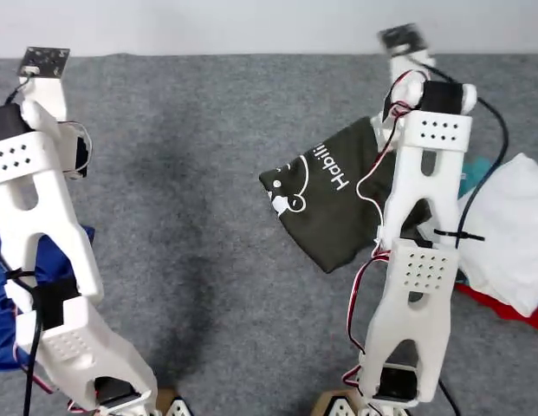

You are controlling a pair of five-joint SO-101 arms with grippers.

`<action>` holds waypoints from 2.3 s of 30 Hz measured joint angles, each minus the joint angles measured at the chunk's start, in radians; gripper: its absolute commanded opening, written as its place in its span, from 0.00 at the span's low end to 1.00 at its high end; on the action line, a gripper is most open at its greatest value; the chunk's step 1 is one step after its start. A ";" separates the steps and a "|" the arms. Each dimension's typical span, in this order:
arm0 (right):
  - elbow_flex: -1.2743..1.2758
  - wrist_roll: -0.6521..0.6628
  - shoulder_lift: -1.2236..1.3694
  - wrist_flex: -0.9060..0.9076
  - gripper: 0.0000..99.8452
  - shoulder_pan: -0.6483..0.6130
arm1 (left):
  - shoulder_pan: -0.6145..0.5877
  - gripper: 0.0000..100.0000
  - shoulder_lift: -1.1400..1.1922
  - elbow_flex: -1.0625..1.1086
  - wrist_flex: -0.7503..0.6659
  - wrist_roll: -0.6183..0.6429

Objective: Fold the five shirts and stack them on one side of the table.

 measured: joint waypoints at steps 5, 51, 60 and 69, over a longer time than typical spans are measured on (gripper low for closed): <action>-0.002 -0.339 -0.009 0.002 0.17 -0.002 | 0.000 0.01 0.000 0.000 0.000 0.000; 0.566 -0.961 0.054 -0.037 0.01 -0.147 | 0.000 0.01 0.000 0.000 0.000 -0.034; 0.565 -0.664 -0.163 -0.002 0.01 -0.098 | 0.000 0.01 0.000 0.000 0.000 -0.034; 0.565 -0.350 -0.448 -0.002 0.01 0.011 | 0.000 0.01 0.000 0.000 0.000 -0.034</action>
